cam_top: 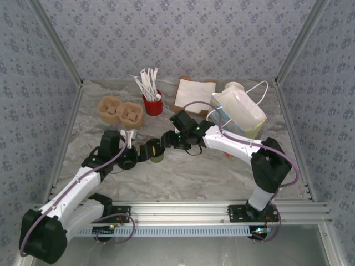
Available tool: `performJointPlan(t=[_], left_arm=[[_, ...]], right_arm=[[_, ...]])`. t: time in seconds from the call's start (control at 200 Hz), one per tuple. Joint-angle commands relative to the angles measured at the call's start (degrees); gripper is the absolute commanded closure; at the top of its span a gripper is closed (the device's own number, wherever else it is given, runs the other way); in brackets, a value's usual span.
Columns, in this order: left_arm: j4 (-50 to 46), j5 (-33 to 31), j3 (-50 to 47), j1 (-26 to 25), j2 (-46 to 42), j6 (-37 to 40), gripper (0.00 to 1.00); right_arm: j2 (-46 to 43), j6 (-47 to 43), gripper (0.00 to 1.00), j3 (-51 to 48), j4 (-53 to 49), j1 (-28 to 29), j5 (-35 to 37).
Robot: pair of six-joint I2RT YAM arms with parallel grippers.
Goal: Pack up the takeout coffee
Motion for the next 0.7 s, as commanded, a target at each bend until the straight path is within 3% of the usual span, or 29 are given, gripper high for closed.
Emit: performJointPlan(t=[0.0, 0.305, 0.475, 0.695], left_arm=[[-3.76, -1.53, 4.46, 1.64, -2.05, -0.45, 0.19], [-13.38, -13.4, 17.5, 6.91, -1.14, 5.95, 0.17], [-17.59, -20.27, 25.52, 11.02, 4.49, 11.13, 0.15], [-17.3, -24.08, 32.02, 17.43, 12.13, 12.89, 0.14]], right_arm=[[-1.12, -1.7, 0.38, 3.24, -2.8, -0.6, -0.4], [-4.73, -7.26, 0.39, 14.31, -11.23, -0.62, -0.39], [-8.83, -8.85, 0.39, 19.24, -15.94, -0.73, -0.02], [-15.4, -11.73, 0.39, 21.07, -20.69, -2.85, 0.8]])
